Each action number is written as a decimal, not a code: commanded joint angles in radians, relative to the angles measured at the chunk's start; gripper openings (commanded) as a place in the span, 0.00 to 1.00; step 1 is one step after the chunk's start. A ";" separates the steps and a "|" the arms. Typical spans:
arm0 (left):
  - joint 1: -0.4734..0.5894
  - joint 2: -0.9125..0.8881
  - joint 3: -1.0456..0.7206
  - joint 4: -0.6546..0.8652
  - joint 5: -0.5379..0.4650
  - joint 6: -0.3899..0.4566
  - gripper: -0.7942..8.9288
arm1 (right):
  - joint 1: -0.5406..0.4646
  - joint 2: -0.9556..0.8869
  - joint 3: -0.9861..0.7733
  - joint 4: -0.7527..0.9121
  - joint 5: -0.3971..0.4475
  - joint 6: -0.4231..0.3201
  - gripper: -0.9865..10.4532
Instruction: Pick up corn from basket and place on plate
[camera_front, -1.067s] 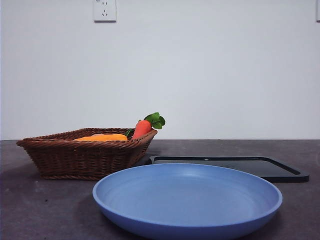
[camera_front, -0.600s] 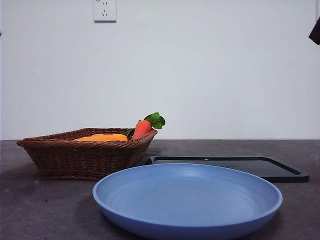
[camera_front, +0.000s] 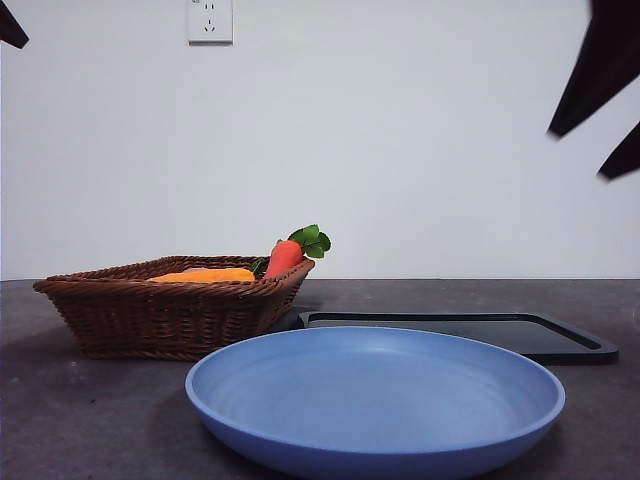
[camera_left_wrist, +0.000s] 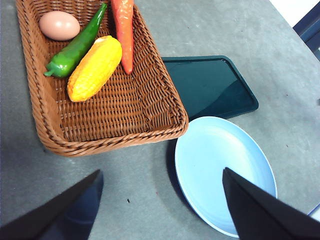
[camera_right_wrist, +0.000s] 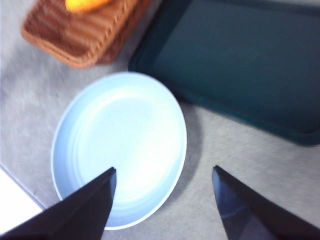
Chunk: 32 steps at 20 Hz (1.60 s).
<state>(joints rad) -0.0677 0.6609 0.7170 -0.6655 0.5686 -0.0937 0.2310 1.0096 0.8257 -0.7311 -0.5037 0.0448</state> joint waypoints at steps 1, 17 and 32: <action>-0.002 0.005 0.015 0.007 0.004 0.002 0.48 | 0.032 0.117 0.018 0.028 -0.003 0.011 0.36; -0.002 0.005 0.015 0.007 0.003 0.002 0.48 | 0.132 0.573 0.018 0.230 0.006 0.008 0.22; -0.079 0.149 0.028 0.123 -0.041 0.031 0.48 | 0.117 0.480 0.018 0.185 0.047 0.064 0.09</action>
<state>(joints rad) -0.1467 0.8043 0.7246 -0.5545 0.5232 -0.0822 0.3458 1.4899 0.8299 -0.5518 -0.4538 0.1020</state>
